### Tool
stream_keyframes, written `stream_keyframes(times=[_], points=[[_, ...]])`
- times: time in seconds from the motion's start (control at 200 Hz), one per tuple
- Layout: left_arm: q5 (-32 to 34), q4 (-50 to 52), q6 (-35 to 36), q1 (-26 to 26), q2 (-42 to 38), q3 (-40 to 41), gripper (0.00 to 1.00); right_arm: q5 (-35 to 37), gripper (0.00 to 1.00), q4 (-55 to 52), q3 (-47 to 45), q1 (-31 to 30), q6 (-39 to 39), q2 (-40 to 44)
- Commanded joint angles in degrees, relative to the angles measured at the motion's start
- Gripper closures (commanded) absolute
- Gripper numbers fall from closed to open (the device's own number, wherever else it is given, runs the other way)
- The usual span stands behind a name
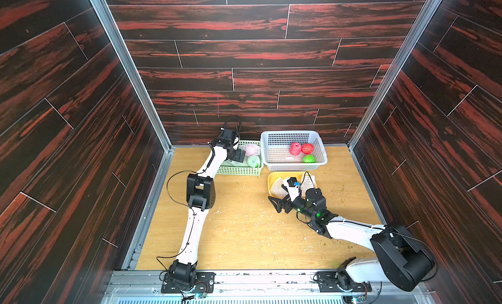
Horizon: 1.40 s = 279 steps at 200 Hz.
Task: Remove foam nets from apples
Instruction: Pick up the apple from the basket.
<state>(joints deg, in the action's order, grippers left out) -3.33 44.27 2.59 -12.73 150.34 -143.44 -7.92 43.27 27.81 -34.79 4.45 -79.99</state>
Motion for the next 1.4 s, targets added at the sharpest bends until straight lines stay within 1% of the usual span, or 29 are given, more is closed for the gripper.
stream_keyframes(times=[0.0, 0.12, 0.245, 0.331, 0.416, 0.506, 0.586, 0.701, 0.812, 1.162, 1.293, 1.393], points=[[-1.58, 1.33, -0.22, 0.22, 0.16, -1.15, 0.00, 0.23, 0.02, -0.64, 1.19, -0.46, 0.09, 0.11], [-2.55, 0.99, -0.81, 0.29, 1.09, -1.06, 0.00, 0.72, 0.02, -0.85, 1.27, -0.40, -0.15, 0.18], [-2.03, -0.57, -0.70, 0.23, 1.02, 0.23, 0.09, 0.56, 0.02, -0.90, 1.30, -0.41, -0.07, -0.04], [-2.03, -0.93, -0.74, 0.31, 0.92, 0.44, 0.12, 0.62, 0.02, -1.19, 1.45, -0.46, -0.15, -0.08], [-1.57, -1.53, -0.92, 0.23, 0.38, 1.06, 0.20, 0.89, 0.02, -1.34, 1.44, -0.36, -0.23, -0.17], [-0.98, -2.65, -1.16, 0.27, -0.59, 2.41, 0.22, 0.84, 0.02, -1.29, 1.62, -0.44, -0.15, -0.42], [-0.80, -2.74, -1.19, 0.30, -1.37, 2.76, 0.30, 0.63, 0.02, -1.56, 1.89, -0.44, -0.03, -0.70], [-0.27, -2.94, -0.92, 0.34, -2.45, 3.52, 0.31, 0.62, 0.01, -1.53, 1.98, -0.41, 0.03, -0.79], [-0.23, -2.91, -0.84, 0.33, -3.74, 4.21, 0.37, 0.45, 0.02, -1.53, 1.96, -0.40, 0.12, -0.74], [-1.88, -3.40, -1.41, 0.31, -10.81, 7.20, 0.37, 0.72, 0.02, -1.66, 1.89, -0.43, 0.15, -0.36], [-2.35, -1.47, -1.61, 0.30, -14.20, 7.29, 0.38, 0.98, 0.01, -1.39, 1.65, -0.41, 0.12, -0.26], [-4.25, 1.97, -1.87, 0.25, -17.44, 7.85, 0.37, 1.13, 0.01, -1.34, 1.50, -0.41, 0.21, 0.13]])
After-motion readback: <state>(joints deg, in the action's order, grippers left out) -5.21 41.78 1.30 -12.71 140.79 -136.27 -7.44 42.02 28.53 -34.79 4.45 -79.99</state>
